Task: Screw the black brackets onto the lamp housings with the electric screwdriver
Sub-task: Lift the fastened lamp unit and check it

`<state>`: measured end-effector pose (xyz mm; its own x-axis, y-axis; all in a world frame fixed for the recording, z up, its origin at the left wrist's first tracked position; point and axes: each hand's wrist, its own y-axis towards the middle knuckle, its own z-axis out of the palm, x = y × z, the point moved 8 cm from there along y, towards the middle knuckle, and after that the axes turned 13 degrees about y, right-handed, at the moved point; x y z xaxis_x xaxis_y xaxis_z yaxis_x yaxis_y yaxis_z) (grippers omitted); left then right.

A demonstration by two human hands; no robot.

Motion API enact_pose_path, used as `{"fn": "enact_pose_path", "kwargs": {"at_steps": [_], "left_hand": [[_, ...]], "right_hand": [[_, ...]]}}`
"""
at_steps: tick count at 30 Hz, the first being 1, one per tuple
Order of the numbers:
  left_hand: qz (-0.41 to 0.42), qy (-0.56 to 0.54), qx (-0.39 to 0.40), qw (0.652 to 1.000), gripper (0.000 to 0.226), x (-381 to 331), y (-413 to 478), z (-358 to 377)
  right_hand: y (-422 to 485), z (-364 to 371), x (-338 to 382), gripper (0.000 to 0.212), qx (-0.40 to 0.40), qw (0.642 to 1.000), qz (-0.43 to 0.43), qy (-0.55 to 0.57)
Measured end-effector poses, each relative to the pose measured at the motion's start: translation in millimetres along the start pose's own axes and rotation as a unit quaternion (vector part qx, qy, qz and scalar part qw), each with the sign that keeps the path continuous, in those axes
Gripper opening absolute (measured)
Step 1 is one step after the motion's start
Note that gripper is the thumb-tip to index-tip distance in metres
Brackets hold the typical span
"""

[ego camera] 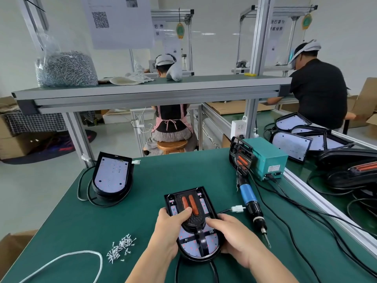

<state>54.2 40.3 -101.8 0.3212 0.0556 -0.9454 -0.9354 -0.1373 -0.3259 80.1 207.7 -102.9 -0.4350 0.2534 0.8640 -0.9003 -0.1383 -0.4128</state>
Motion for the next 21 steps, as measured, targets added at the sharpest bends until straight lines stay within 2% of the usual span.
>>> {"fn": "enact_pose_path", "kwargs": {"at_steps": [5, 10, 12, 21], "left_hand": [[-0.010, -0.023, 0.032, 0.999, 0.039, -4.0, 3.5, 0.6], [-0.009, -0.048, 0.013, 0.999, 0.033, -7.9, 6.9, -1.0], [-0.002, -0.057, 0.007, 0.998, 0.034, -9.0, 7.7, -0.5], [0.043, -0.089, 0.018, 0.995, 0.039, -5.8, 13.2, -1.8]], "right_hand": [[5.9, 8.7, 0.1, 0.035, 0.018, 0.995, 0.034, 0.094], [14.1, 14.2, -7.4, 0.027, 0.012, 0.988, 0.028, 0.150], [17.6, 14.8, -8.1, 0.026, 0.004, 0.986, 0.024, 0.162], [24.0, 26.9, 1.2, 0.034, 0.063, 0.985, -0.007, 0.161]]}}
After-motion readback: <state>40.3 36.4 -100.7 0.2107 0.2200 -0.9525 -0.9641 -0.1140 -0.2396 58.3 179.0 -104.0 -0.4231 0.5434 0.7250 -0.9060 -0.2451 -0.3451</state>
